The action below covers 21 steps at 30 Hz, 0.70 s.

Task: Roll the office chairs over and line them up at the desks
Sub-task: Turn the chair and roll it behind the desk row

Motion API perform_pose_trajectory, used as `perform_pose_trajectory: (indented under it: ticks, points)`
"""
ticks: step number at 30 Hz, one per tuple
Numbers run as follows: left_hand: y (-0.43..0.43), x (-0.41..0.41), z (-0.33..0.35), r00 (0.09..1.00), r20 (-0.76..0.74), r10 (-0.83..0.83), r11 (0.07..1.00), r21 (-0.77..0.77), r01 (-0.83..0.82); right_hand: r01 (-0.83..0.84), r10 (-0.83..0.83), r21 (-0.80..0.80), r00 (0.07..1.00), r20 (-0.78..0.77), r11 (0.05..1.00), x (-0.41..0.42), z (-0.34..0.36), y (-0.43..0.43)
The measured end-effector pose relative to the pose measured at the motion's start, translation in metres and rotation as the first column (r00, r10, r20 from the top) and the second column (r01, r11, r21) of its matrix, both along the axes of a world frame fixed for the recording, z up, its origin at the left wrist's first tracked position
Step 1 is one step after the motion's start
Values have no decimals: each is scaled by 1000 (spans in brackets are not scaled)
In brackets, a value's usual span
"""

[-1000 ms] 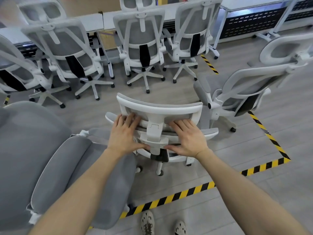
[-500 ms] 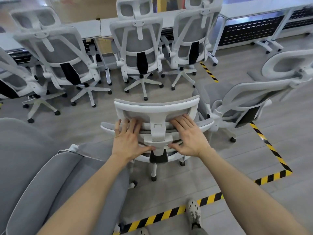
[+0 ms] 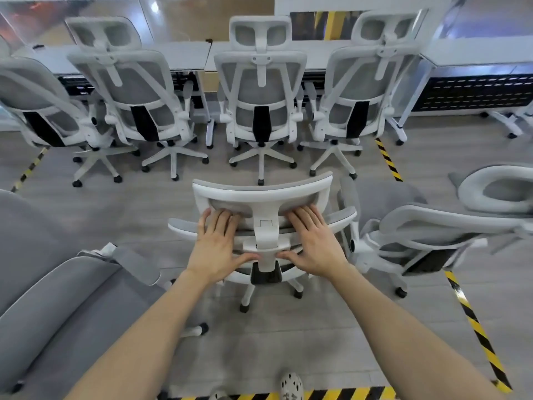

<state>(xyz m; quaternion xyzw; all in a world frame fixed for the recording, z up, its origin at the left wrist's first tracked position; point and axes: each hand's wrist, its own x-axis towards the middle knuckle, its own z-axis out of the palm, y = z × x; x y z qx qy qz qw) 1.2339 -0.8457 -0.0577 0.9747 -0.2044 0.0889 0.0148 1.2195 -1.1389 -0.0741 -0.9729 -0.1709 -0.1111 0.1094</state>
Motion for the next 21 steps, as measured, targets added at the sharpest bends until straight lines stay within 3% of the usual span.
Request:
perform_pose_trajectory:
  ticks: [21]
  points:
    - [-29, 62, -14, 997, 69, -28, 996, -86, 33, 40, -42, 64, 998, 36, 997, 52, 2, -29]
